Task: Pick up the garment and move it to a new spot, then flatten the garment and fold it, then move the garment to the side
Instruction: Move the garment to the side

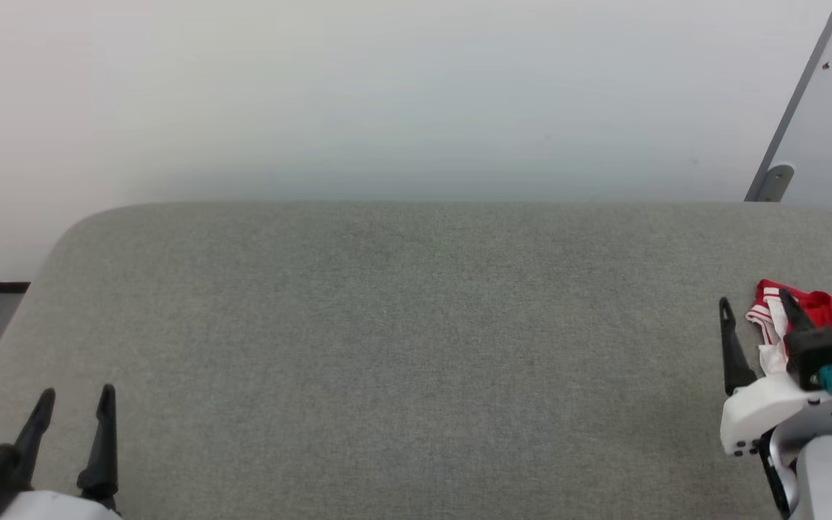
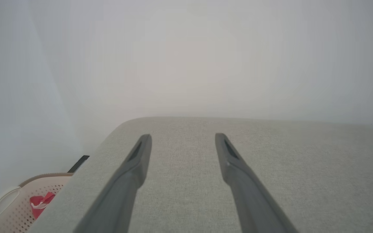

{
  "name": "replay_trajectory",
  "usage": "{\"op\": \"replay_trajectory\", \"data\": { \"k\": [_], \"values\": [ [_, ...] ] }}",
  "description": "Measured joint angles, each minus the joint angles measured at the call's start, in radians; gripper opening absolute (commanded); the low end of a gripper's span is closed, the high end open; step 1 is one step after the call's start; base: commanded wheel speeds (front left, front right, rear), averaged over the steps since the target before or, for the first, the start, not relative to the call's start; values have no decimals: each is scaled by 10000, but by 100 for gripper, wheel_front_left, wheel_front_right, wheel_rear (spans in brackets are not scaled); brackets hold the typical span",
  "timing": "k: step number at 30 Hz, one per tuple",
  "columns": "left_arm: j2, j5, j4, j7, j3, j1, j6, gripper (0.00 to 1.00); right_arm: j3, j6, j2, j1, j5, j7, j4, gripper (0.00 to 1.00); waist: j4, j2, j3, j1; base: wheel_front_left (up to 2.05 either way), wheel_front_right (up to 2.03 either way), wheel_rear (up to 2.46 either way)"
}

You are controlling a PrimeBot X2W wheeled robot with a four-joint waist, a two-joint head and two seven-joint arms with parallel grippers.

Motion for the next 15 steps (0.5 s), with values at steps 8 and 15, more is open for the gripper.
{"op": "replay_trajectory", "data": {
  "k": [8, 15],
  "values": [
    [-127, 479, -236, 2, 282, 492, 0, 100, 232, 0, 368, 1093, -38, 0, -1183, 100, 101, 0, -145, 0, 0, 0, 0],
    [-59, 362, -140, 2, 105, 723, -2, 100, 483, 0, 504, 1728, 36, 0, -1774, 100, 75, 0, -206, 0, 0, 0, 0]
  ]
}}
